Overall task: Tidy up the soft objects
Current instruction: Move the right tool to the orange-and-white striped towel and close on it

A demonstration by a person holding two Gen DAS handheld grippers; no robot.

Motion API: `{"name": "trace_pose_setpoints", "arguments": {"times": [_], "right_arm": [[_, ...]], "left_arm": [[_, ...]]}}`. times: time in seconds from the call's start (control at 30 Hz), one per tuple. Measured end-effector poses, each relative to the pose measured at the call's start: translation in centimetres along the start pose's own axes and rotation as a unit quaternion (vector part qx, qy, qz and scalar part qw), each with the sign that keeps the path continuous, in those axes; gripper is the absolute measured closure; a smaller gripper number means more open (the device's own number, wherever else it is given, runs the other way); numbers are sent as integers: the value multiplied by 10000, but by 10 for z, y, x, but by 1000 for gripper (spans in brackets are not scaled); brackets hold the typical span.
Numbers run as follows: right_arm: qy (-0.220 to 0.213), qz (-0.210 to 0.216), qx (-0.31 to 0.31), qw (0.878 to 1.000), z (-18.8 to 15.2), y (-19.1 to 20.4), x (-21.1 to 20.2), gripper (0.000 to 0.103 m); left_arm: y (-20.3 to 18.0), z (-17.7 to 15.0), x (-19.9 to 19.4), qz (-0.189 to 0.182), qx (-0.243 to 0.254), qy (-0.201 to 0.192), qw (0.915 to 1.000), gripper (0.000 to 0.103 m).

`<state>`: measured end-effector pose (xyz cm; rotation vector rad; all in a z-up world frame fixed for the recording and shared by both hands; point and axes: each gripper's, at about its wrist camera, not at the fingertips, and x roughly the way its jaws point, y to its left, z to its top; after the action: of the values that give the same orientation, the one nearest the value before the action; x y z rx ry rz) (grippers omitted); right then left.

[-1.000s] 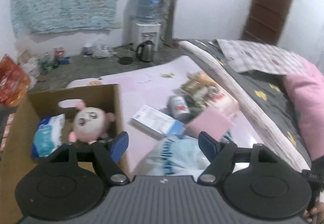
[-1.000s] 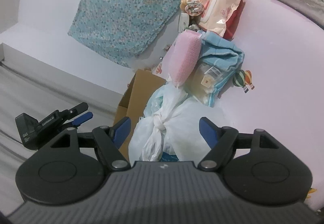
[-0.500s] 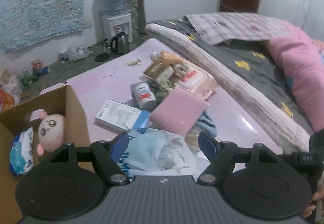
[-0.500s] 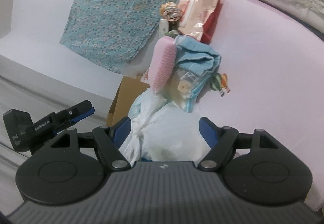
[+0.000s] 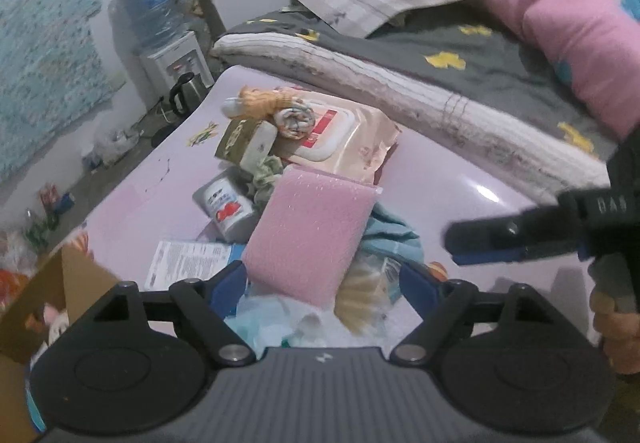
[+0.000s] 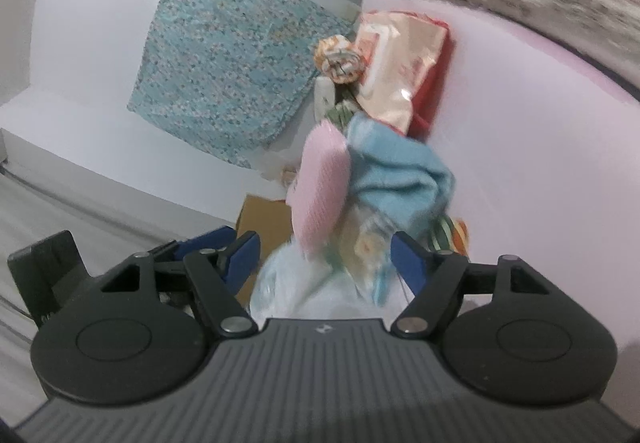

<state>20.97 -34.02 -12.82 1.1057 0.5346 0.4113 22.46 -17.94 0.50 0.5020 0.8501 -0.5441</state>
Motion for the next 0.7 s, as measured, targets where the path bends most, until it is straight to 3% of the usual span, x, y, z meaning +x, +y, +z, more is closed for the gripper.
{"name": "trace_pose_setpoints", "arguments": {"times": [0.3,0.5,0.7], "right_arm": [[118,-92,99,9998,28,-4,50,50],[154,-78,233,9996,36,-16,66,59],[116,-14,248,9996,40,-22,64,60]], "left_arm": [[2,25,54,72,249,461,9986,12],[13,32,81,-99,7,733,9973,11],[20,33,92,-132,-210,809,9964,13]]}}
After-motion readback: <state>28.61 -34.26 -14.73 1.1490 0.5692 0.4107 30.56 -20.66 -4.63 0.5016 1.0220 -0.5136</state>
